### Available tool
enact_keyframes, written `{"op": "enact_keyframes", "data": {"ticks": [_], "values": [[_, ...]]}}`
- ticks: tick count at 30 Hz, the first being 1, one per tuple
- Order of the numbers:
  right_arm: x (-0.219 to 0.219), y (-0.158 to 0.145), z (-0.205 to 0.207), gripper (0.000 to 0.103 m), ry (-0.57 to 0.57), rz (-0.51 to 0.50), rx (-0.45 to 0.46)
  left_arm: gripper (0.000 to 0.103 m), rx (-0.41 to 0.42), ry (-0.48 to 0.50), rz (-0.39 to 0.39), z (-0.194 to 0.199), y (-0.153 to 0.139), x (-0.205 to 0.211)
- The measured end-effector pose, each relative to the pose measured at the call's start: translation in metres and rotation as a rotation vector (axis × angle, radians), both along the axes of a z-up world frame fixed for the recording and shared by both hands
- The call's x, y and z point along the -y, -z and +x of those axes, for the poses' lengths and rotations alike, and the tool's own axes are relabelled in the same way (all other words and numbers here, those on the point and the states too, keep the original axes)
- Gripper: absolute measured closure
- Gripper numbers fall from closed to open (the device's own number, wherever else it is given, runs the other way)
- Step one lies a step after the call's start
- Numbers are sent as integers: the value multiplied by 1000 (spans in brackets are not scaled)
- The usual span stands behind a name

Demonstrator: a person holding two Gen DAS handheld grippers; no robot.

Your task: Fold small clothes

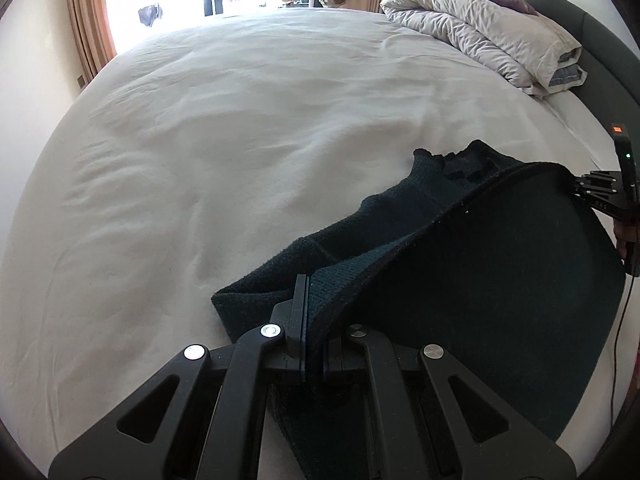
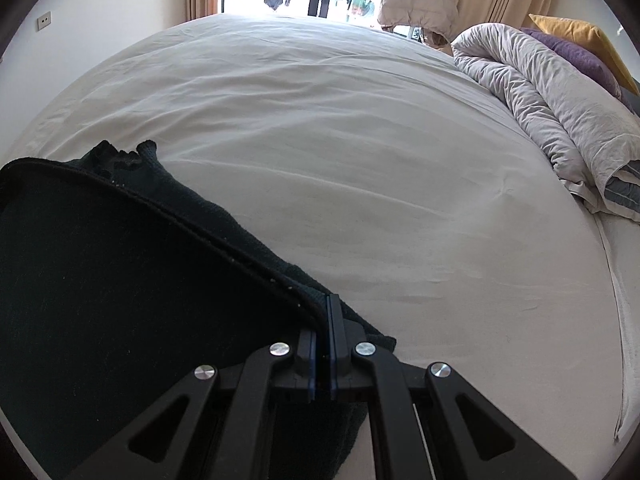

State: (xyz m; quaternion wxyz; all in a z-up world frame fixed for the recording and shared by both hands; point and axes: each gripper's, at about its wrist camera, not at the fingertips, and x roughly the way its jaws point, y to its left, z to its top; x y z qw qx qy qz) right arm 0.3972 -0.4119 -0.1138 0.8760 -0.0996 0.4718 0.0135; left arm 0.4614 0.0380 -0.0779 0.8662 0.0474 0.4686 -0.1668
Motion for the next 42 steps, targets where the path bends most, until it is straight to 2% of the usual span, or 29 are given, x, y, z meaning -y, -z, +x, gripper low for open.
{"op": "enact_keyframes", "data": {"ticks": [3, 7, 8, 11, 12, 13, 15, 16, 17, 19, 22, 24, 26, 28, 30, 32, 34, 35, 36, 37, 39, 42], "values": [[0, 4, 7, 98, 22, 8, -54, 97, -42, -34, -48, 4, 1, -6], [9, 1, 5, 95, 64, 70, -37, 92, -76, -68, -175, 7, 2, -23], [12, 1, 3, 91, 73, 89, -32, 90, -91, -75, -208, 8, 2, -29], [18, 0, -2, 83, 100, 122, -17, 66, -90, -107, -245, 7, -2, -42], [19, -1, -3, 83, 108, 135, -14, 48, -78, -117, -240, 6, -6, -44], [19, -1, -4, 82, 114, 142, -13, 35, -64, -128, -229, 6, -9, -45], [19, -1, -6, 78, 122, 148, -9, 26, -47, -158, -200, 7, -14, -49], [17, -2, -7, 70, 121, 151, -6, 26, -42, -156, -206, 6, -15, -51], [16, -3, -8, 52, 123, 151, -1, 26, -30, -155, -203, 4, -18, -52], [17, -6, -9, 31, 153, 131, 10, 20, 0, -159, -171, 1, -21, -51], [22, -3, -11, 31, 170, 147, 4, 16, -6, -161, -127, 1, -17, -51], [25, 0, -12, 31, 178, 148, -4, 16, -27, -143, -57, 5, -11, -49], [27, 2, -14, 31, 182, 156, -4, 11, -22, -102, 31, 7, -9, -45], [27, 3, -15, 31, 181, 158, 0, 10, -57, -37, 60, 9, -9, -43], [27, 5, -15, 31, 180, 160, 2, 10, -132, 21, 25, 14, -11, -45], [27, 6, -15, 31, 181, 167, 10, 10, -150, -12, -124, 22, -21, -65], [26, 7, -17, 31, 184, 171, 18, 9, -172, -170, -374, 32, -24, -102], [26, 8, -18, 31, 185, 171, 22, 9, -181, -282, -490, 34, -22, -123], [25, 8, -18, 31, 185, 173, 24, 9, -186, -360, -549, 33, -19, -137], [26, 7, -19, 31, 184, 175, 24, 9, -169, -415, -540, 31, -18, -145], [26, 6, -21, 31, 177, 177, 24, 9, -78, -446, -426, 19, -27, -147], [26, -2, -28, 31, 171, 187, 65, 9, -19, -344, -402, -1, -38, -129]]}}
